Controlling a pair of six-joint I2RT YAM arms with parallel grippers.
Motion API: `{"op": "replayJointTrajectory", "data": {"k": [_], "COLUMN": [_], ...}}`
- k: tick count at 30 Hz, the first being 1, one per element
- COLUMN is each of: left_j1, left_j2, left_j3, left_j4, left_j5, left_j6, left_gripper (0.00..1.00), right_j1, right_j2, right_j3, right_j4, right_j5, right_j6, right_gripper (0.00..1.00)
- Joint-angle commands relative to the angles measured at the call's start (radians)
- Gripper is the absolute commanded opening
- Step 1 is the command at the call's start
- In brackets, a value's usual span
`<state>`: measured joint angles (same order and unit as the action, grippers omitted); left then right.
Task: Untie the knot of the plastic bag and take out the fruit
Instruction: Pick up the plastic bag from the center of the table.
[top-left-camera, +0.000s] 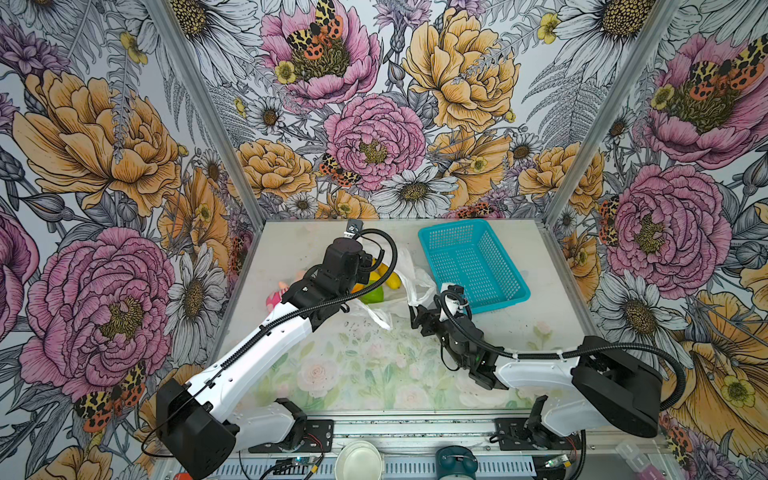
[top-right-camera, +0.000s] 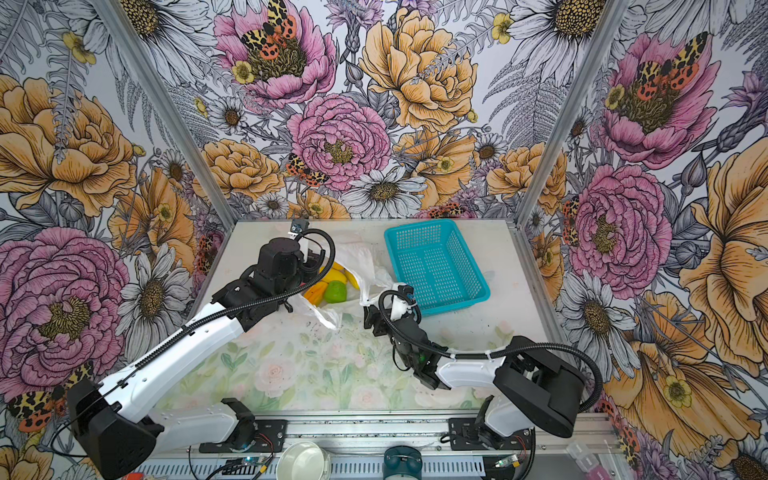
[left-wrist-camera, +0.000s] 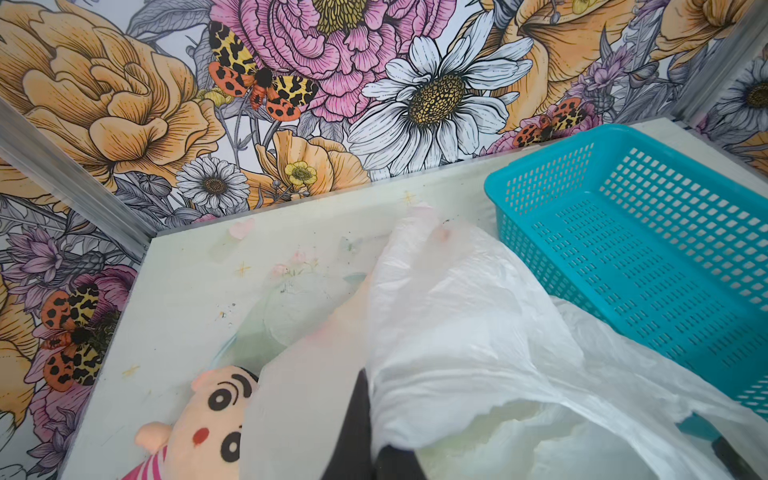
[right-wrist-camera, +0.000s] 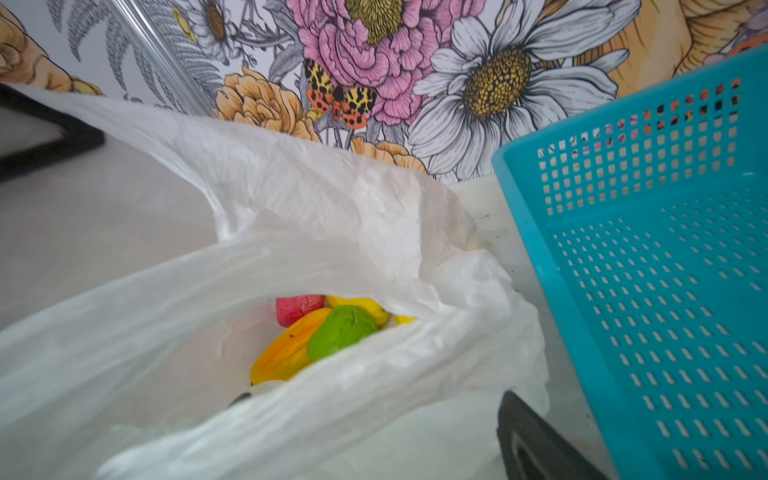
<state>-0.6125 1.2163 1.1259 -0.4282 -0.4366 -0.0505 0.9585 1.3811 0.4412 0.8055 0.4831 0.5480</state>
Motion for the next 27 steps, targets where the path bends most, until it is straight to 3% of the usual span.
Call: {"op": "replayJointTrajectory", "data": {"k": [1, 8, 13, 17, 27], "left_j1": [0.000, -0.008, -0.033, -0.043, -0.059], "left_j2": [-0.002, 0.047, 0.050, 0.042, 0.001], "left_j3": [-0.041, -0.028, -0.023, -0.028, -0.048], "left_j4": [0.059, 0.059, 0.059, 0.053, 0.051], "left_j5": [0.030, 0.027, 0.015, 0.007, -0.005], "left_j6": [-0.041, -0.045, -0.036, -0.035, -0.040], "left_gripper": [0.00, 0.00, 0.00, 0.00, 0.00], "right_j1": [0.019, 0.053, 0.049, 0.026, -0.077], "right_j2": [-0.081, -0.170, -0.156, -0.169, -0.254], "right_j3": [-0.025, 0.007, 0.101, 0.159, 0.189], "right_j4": [0.003, -0.114, -0.269, -0.356, -0.505], "right_j5": [0.048, -0.032, 0.126, 0.238, 0.183], "right_j6": [-0.166, -0.376, -0.443, -0.468, -0.449], "right_gripper": [0.93, 1.00, 1.00, 0.99, 0.99]}}
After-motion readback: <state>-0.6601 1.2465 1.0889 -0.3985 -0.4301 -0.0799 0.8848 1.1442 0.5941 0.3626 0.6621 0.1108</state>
